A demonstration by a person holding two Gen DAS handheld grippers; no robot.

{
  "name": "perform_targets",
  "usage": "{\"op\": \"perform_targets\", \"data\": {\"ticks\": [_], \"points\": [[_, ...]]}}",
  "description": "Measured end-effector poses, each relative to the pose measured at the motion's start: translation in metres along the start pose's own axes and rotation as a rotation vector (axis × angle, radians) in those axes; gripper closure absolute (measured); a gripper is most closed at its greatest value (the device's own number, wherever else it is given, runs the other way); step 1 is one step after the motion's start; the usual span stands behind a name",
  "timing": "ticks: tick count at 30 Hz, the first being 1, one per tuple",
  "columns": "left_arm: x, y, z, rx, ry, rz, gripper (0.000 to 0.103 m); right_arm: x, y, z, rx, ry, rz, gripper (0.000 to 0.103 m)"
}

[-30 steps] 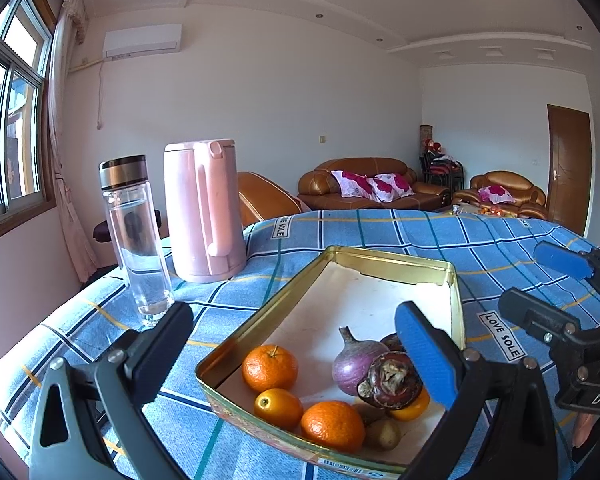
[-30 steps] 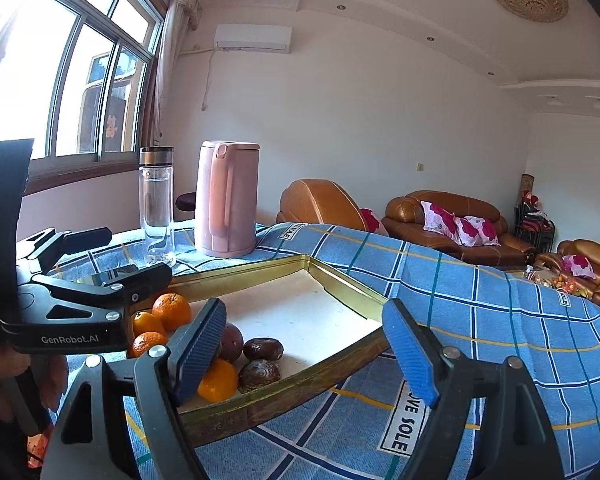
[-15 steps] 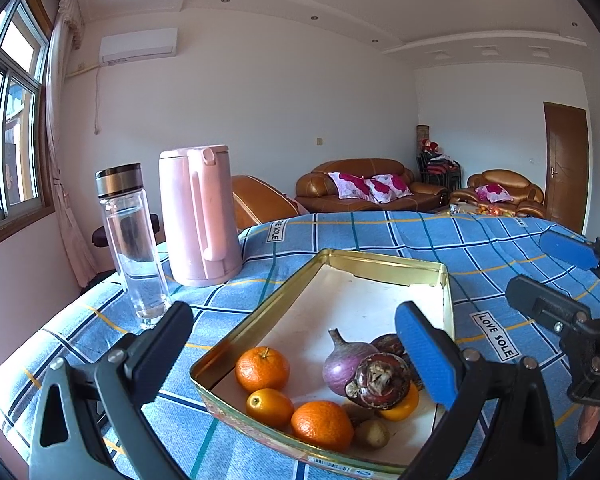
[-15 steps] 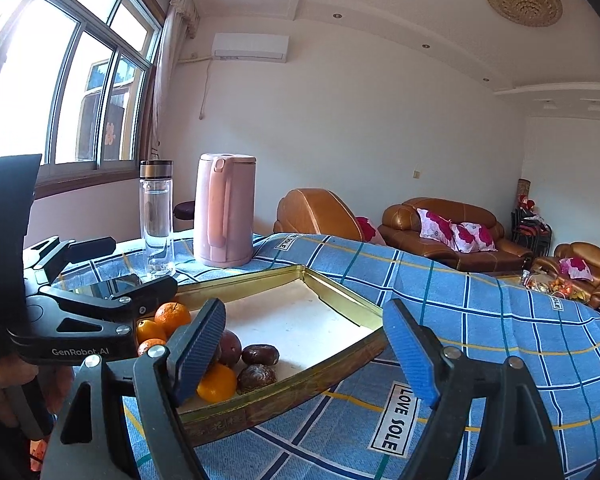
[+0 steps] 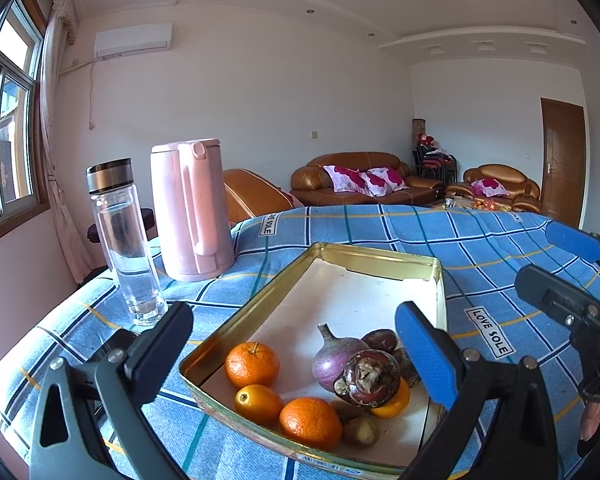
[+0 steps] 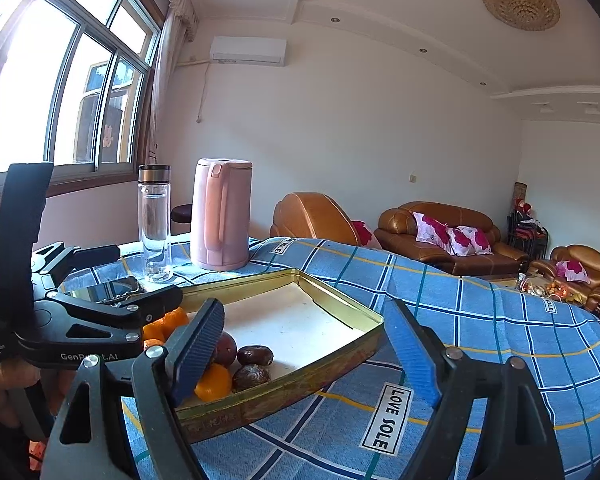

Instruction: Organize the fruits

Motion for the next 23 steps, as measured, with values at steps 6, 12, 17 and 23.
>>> {"op": "perform_targets", "data": {"ticks": [6,12,17,23], "points": [[0.005,0.000,-0.002,-0.011,-0.009,-0.003,0.000,0.006,0.001,0.003,0.007,-0.011,-0.008,0.019],[0.012,0.002,0.001,0.007,-0.014,-0.023,0.000,0.009,-0.001,0.004,0.008,-0.017,-0.011,0.019],[0.014,0.003,0.005,0.030,-0.015,-0.032,0.000,0.009,-0.004,0.003,0.002,-0.018,-0.017,0.019],[0.022,0.003,0.009,0.033,-0.034,-0.046,0.000,0.012,-0.008,0.004,-0.004,-0.018,-0.017,0.019]]}}
Point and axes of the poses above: each gripper's, at about its wrist camera, not at the fingertips, and z roughly against the way its jaws point, x to its right, y to its top, the point moved 8 cm from there along -z, roughly the way its jaws point, and after that the axes turned 2 degrees about -y, right-handed, at the moved point
